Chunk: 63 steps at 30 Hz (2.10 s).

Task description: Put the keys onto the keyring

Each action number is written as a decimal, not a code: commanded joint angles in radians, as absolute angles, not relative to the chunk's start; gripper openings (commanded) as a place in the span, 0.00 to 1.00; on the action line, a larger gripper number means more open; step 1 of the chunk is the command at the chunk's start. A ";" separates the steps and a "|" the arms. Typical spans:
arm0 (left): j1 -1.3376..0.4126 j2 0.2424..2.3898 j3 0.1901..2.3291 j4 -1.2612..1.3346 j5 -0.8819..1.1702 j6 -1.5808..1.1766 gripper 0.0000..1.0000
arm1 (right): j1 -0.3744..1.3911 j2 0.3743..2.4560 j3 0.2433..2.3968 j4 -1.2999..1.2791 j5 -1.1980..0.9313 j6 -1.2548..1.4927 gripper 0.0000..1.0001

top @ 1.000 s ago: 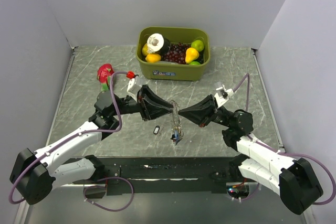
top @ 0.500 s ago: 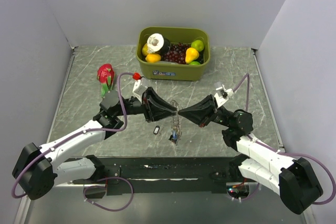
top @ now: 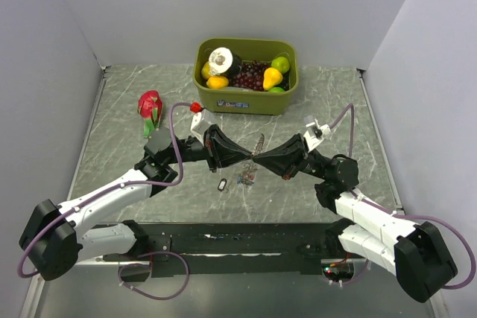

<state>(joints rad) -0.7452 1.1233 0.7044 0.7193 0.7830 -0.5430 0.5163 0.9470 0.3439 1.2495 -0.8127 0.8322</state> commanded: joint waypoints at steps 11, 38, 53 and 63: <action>-0.795 1.040 0.847 0.297 0.649 -0.252 0.01 | 0.517 0.910 0.359 1.484 -0.762 0.767 0.43; -0.673 0.684 0.749 -0.084 0.265 -0.229 0.01 | 0.520 1.024 0.532 0.359 -0.554 0.402 1.00; -0.627 0.649 0.811 -0.236 0.183 -0.167 0.01 | 0.670 1.248 0.713 0.140 -0.448 0.236 1.00; -0.399 0.709 0.825 -0.249 0.339 -0.210 0.01 | 0.871 1.488 0.865 0.005 -0.201 0.247 0.86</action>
